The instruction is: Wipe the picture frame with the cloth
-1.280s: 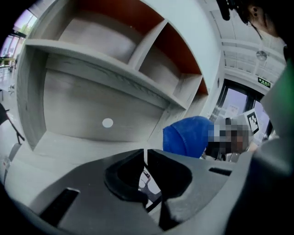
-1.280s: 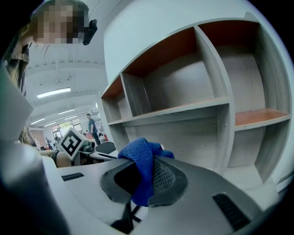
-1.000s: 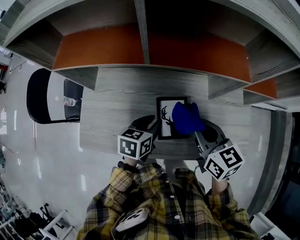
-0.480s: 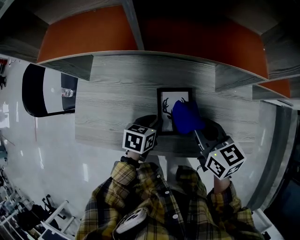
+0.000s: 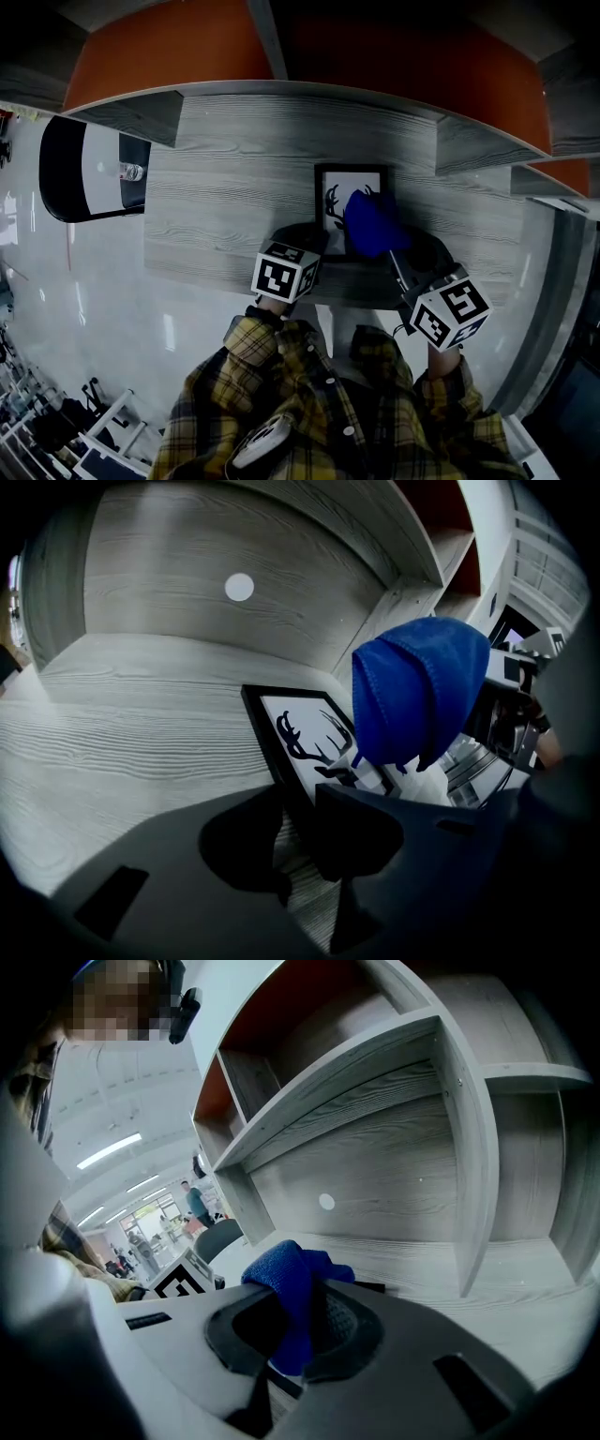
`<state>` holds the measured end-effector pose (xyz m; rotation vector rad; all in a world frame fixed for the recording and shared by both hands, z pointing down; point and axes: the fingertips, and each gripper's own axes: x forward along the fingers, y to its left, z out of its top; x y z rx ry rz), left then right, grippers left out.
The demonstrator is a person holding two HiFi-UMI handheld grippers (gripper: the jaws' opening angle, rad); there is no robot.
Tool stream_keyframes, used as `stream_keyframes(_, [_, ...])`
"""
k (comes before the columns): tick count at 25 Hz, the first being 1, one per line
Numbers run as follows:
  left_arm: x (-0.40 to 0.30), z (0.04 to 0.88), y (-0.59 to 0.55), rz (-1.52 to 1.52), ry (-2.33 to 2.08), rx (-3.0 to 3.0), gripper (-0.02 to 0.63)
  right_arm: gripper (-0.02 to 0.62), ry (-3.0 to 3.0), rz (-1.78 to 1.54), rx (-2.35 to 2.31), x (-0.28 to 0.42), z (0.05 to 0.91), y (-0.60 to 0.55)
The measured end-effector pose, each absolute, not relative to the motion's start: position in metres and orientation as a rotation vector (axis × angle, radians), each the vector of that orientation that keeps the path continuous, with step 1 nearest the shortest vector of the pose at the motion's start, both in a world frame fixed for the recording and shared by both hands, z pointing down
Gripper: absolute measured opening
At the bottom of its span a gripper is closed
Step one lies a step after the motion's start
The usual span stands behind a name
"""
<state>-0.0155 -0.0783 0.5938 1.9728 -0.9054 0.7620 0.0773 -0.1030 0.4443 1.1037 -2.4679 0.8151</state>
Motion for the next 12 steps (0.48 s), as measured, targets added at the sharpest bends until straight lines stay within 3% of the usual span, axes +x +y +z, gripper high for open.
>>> stream_keyframes(12, [-0.015, 0.595, -0.078, 0.741, -0.917, 1.939, 0.112, 0.034, -2.449, 0.631, 0.889, -0.003, 0.479, -0.152])
